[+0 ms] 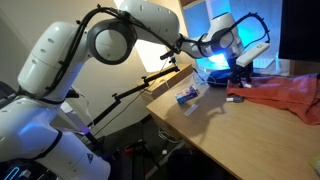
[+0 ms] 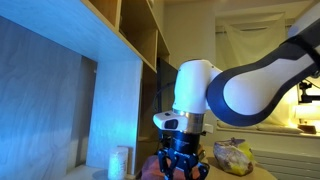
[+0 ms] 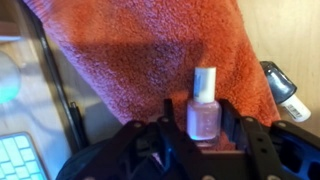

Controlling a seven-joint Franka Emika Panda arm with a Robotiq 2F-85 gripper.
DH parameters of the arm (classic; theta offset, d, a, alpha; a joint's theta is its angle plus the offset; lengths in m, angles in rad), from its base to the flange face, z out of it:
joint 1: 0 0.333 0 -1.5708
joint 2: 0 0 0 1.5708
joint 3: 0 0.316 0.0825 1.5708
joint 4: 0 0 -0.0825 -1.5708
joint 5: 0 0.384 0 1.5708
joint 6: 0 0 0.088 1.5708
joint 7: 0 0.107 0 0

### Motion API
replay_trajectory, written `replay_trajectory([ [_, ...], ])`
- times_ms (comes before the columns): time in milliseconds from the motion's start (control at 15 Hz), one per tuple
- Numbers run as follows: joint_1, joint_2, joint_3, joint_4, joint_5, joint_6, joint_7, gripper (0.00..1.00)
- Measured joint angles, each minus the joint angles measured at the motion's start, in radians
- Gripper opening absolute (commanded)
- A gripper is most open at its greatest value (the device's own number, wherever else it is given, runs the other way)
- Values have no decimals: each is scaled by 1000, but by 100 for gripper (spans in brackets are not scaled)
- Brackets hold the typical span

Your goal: Slide the bag to the right, move the two nail polish bottles on the table to the right, pull the peach towel forward and put the two nail polish bottles on the towel

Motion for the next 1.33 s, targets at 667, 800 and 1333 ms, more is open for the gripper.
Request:
replay_trajectory([
  [667, 38, -9, 4, -4, -61, 11, -3, 8],
  [800, 57, -24, 11, -29, -87, 16, -20, 8],
  [1333, 91, -43, 42, -133, -107, 10, -143, 8],
])
